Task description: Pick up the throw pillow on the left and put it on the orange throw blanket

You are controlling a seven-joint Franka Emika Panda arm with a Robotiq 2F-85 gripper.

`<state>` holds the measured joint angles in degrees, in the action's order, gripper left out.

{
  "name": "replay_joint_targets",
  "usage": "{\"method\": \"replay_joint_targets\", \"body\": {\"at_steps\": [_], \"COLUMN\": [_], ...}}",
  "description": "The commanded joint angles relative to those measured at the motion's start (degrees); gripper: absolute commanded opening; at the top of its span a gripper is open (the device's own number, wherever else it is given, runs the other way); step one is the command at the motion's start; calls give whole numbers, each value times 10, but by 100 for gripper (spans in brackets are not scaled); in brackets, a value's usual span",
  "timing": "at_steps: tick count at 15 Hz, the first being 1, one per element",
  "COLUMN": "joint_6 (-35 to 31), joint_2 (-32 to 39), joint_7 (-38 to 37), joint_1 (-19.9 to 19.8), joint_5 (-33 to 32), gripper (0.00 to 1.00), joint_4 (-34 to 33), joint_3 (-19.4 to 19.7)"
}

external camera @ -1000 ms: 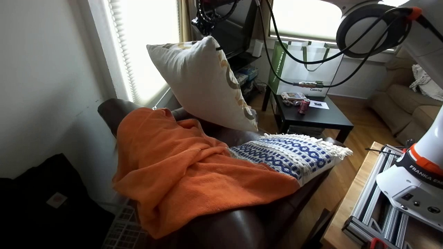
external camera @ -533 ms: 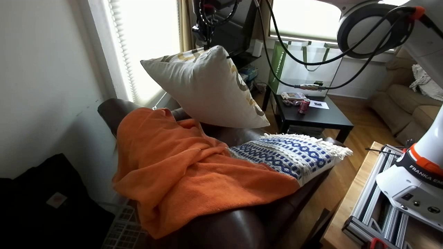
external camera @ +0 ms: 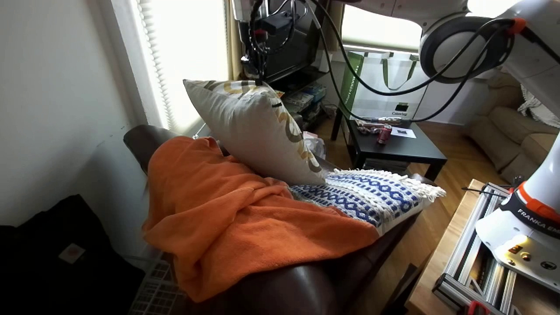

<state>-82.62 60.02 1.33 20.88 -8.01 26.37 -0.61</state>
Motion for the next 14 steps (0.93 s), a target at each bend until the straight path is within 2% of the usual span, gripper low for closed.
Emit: {"method": "replay_joint_targets", "body": {"at_steps": [1,5,6,7,9,14], "joint_6": [29,25,31,36,47,91], "joint_2": [33,57,56,54,35,-22], "joint_7": [46,122,139,149,156,117], "joint_1": [5,2,-1,-3,-8,-13], "joint_5": [17,51,59,63,72,92], "gripper": [1,1,3,28,32,69], "joint_4": [-23,-21,-18,-18,0,0], "joint_3": [-21,-61,-67,-71,-74,-75]}}
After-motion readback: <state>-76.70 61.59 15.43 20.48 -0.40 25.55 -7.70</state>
